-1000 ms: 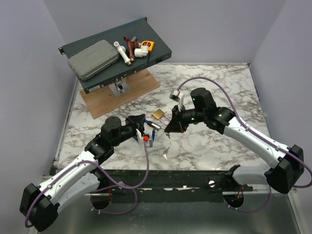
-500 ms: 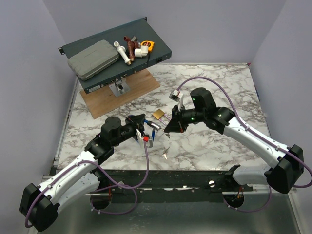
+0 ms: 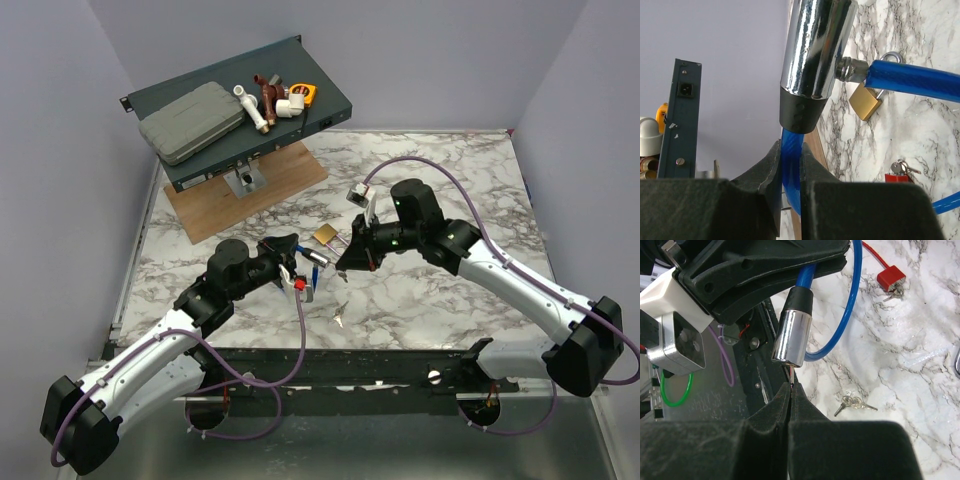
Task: Unlock with the key
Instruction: Unlock the lock.
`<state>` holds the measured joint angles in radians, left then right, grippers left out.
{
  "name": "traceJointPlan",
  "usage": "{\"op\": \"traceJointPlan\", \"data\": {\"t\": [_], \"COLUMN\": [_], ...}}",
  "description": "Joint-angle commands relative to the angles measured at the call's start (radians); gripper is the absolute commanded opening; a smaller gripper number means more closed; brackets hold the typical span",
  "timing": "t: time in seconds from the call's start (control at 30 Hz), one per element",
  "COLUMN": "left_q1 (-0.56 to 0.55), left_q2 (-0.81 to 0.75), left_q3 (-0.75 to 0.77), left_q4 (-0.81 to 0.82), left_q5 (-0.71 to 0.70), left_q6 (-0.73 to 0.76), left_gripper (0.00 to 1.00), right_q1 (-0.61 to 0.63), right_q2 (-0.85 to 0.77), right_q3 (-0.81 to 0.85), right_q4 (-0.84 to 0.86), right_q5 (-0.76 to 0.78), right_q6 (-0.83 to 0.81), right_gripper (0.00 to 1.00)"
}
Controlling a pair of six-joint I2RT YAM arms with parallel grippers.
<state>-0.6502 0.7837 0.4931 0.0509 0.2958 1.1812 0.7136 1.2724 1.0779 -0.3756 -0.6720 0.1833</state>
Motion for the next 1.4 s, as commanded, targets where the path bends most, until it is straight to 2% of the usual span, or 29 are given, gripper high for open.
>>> {"op": "traceJointPlan", "data": {"t": [0.0, 0.3, 0.63, 0.77, 0.8, 0.87, 0.97, 1.13, 1.37], "left_q1": [-0.005, -0.031, -0.073, -0.081, -0.08, -0.08, -0.08, -0.079, -0.078], "left_q2": [-0.008, -0.002, -0.001, -0.001, -0.003, -0.004, -0.013, -0.02, -0.022], "left_q3": [-0.003, 0.023, 0.015, 0.013, 0.015, 0.014, 0.009, 0.004, 0.017], "left_q4": [0.052, 0.064, 0.072, 0.076, 0.071, 0.062, 0.05, 0.047, 0.012], "left_q5": [0.01, -0.048, -0.101, -0.093, -0.092, -0.099, -0.105, -0.097, -0.089], "left_q6": [0.002, -0.036, -0.098, -0.101, -0.101, -0.1, -0.101, -0.103, -0.09], "left_gripper": [0.0, 0.0, 0.0, 0.0, 0.0, 0.0, 0.0, 0.0, 0.0], "right_q1": [0.006, 0.005, 0.006, 0.006, 0.005, 0.006, 0.006, 0.005, 0.006], "right_q2": [0.022, 0.067, 0.008, 0.033, 0.029, 0.006, -0.051, -0.055, 0.018], "right_q3": [0.019, 0.012, -0.069, -0.05, -0.045, -0.034, -0.024, 0.013, 0.058], "right_q4": [0.042, 0.088, 0.288, 0.265, 0.254, 0.229, 0.198, 0.149, 0.095], "right_q5": [0.028, 0.034, 0.063, 0.045, 0.045, 0.06, 0.12, 0.131, -0.015], "right_q6": [0.015, 0.057, 0.144, 0.132, 0.128, 0.111, 0.074, 0.043, -0.002], "right_gripper": [0.01, 0.01, 0.01, 0.02, 0.1, 0.34, 0.53, 0.59, 0.71]}}
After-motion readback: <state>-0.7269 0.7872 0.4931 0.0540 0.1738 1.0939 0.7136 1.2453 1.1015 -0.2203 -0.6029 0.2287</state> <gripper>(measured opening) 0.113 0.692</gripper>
